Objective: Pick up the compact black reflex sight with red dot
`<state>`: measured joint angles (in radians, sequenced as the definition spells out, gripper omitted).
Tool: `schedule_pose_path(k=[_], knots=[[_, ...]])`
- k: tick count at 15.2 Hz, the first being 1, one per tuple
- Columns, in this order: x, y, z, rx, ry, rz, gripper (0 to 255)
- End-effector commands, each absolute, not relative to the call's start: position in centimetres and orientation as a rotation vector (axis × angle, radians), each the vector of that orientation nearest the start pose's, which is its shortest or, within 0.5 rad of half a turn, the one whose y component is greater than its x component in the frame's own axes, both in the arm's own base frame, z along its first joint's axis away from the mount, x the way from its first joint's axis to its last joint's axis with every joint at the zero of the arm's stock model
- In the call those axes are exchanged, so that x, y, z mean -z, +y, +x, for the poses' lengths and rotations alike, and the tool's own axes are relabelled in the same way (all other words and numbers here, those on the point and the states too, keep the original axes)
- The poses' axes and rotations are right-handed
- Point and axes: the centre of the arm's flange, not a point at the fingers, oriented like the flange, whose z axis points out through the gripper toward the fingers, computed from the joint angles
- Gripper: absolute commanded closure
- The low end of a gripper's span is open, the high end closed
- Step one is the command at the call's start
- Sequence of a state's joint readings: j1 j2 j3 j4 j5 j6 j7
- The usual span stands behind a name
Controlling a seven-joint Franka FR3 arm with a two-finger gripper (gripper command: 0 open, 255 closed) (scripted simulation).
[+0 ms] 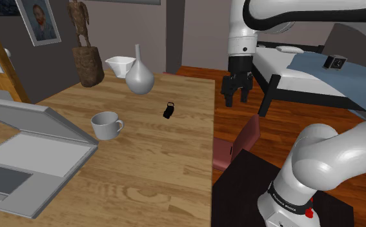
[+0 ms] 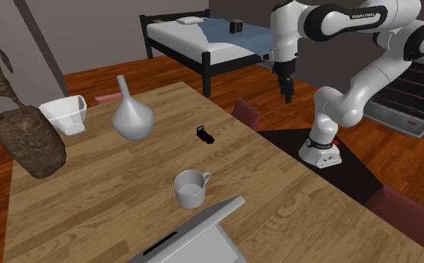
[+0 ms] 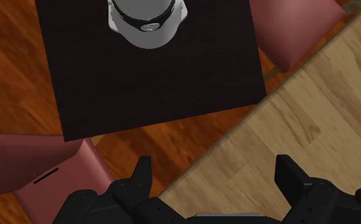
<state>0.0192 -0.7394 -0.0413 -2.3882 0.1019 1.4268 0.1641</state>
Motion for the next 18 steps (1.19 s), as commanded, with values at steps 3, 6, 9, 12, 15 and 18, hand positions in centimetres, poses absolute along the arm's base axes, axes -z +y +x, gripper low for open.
schedule_pose_path(k=[3,6,9,12,15,18], knots=[[-54.0,1.2,31.8,-0.323,0.324,-3.006,0],[-52.2,2.5,34.7,-0.281,0.430,-3.013,0],[-50.5,3.5,37.7,-0.239,0.536,-3.017,0],[-48.9,4.2,40.8,-0.196,0.643,-3.017,0],[-47.2,4.7,44.0,-0.152,0.750,-3.012,0],[-45.7,4.9,47.2,-0.108,0.857,-3.003,0]])
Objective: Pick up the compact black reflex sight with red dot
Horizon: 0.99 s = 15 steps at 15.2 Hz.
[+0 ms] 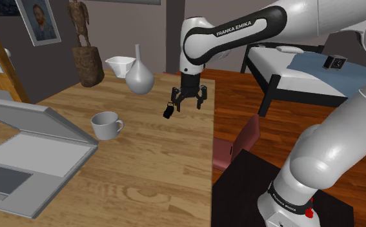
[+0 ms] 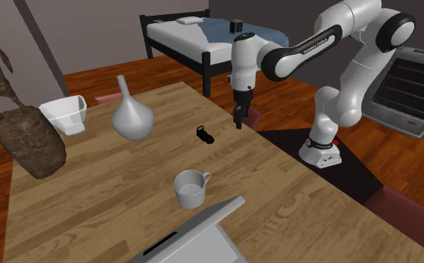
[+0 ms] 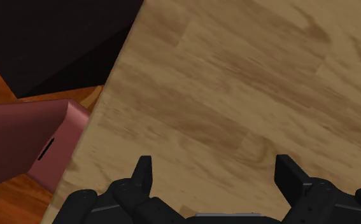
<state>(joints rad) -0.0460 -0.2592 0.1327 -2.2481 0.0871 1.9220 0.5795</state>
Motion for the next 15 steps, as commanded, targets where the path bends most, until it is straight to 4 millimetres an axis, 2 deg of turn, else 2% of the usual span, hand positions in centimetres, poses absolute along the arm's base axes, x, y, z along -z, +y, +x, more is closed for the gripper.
schedule_pose_path(k=[1,6,12,15], knots=[[-45.2,4.9,48.3,-0.093,0.892,-2.999,0],[-42.8,4.6,53.8,-0.017,1.070,-2.971,0],[-40.3,3.3,60.4,0.076,1.282,-2.922,0],[-39.2,3.3,60.4,0.077,1.284,-2.922,0]])
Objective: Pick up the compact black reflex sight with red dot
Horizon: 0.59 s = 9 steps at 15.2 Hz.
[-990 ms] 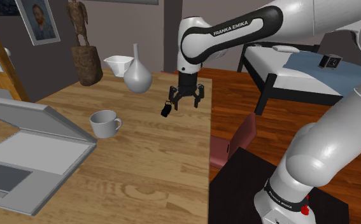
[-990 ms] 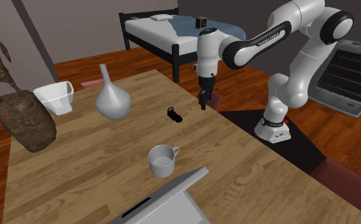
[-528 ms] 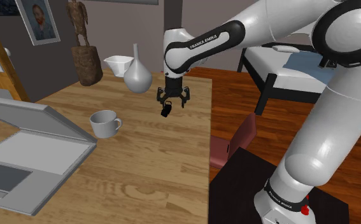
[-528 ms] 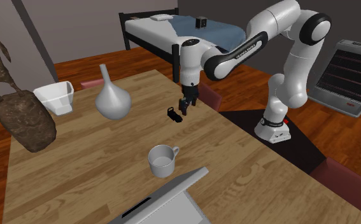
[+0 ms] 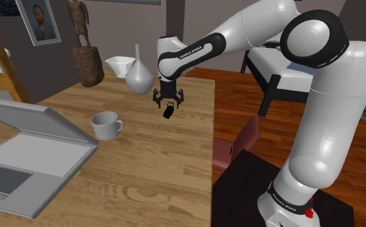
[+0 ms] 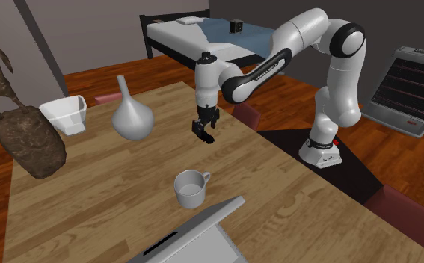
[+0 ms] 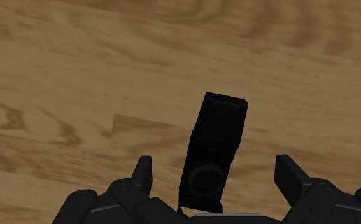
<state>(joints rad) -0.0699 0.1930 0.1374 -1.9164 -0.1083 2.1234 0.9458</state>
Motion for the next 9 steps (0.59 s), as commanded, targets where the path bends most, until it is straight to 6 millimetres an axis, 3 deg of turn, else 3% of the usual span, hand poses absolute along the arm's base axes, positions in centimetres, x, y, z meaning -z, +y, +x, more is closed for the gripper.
schedule_pose_path(k=[1,5,7,8,9], knots=[[-38.7,3.3,60.4,0.077,1.284,-2.922,0],[-36.3,3.3,60.4,0.077,1.284,-2.922,0],[-36.3,3.3,60.4,0.077,1.284,-2.922,0],[-36.3,3.2,60.5,0.077,1.284,-2.922,255],[-36.3,3.2,60.5,0.077,1.284,-2.922,255]])
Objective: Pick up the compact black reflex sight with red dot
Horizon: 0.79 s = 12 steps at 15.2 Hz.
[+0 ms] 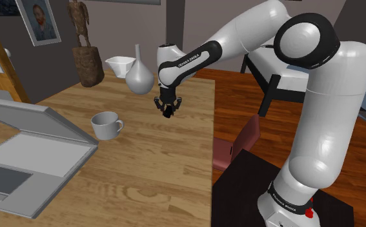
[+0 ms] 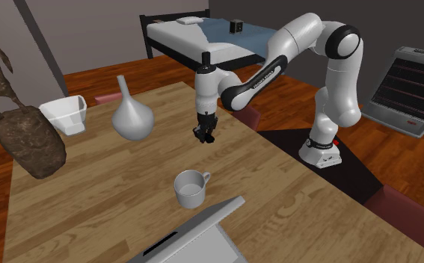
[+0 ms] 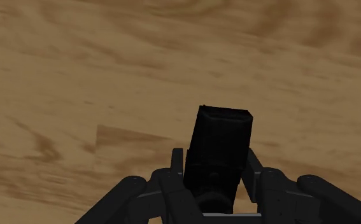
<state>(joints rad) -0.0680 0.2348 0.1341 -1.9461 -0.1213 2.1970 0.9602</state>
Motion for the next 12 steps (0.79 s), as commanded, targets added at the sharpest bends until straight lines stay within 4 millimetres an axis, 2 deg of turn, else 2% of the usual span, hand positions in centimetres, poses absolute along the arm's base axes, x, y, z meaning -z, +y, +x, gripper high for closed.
schedule_pose_path(k=[1,8,12], knots=[[-36.3,3.2,60.5,0.077,1.284,-2.922,255],[-36.3,3.3,60.4,0.077,1.284,-2.922,255],[-38.4,3.3,60.4,0.077,1.284,-2.922,255]])
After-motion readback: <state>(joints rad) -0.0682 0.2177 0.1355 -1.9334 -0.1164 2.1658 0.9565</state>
